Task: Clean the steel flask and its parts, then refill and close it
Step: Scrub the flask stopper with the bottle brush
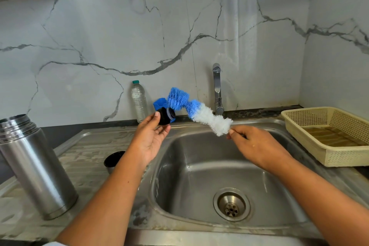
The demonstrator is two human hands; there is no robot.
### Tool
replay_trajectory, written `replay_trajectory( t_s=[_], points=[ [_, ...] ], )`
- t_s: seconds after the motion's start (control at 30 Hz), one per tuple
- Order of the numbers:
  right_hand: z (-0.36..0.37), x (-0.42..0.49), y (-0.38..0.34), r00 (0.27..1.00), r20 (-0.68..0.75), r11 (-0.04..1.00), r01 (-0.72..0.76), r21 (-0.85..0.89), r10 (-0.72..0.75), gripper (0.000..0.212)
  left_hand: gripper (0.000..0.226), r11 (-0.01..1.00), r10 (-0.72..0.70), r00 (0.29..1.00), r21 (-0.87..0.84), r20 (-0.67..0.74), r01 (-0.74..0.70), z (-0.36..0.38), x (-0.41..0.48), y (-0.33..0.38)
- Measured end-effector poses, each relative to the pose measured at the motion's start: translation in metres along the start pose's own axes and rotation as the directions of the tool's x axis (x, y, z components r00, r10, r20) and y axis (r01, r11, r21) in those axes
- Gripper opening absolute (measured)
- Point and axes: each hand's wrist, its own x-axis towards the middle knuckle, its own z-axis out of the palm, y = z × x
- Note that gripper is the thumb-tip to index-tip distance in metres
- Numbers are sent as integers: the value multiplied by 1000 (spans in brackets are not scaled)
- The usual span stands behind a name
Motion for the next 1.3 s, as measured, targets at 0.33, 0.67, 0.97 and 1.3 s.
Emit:
replay_trajectory(
  t_s=[0.33,0.67,0.97,1.3],
  points=[
    [5,2,5,997,76,1000,18,-11,-17,27,27,999,38,999,31,-13,-38,-5,3,3],
    [3,4,11,995,92,998,38,-53,-33,28,21,995,42,999,96,-1,-42,-9,7,4],
    [7,5,10,993,115,998,37,-56,-30,24,28,994,39,999,107,-16,-37,-6,6,1],
    [8,4,7,990,134,998,51,-45,-45,25,24,986,11,999,164,40,-17,-4,1,-3]
  ],
)
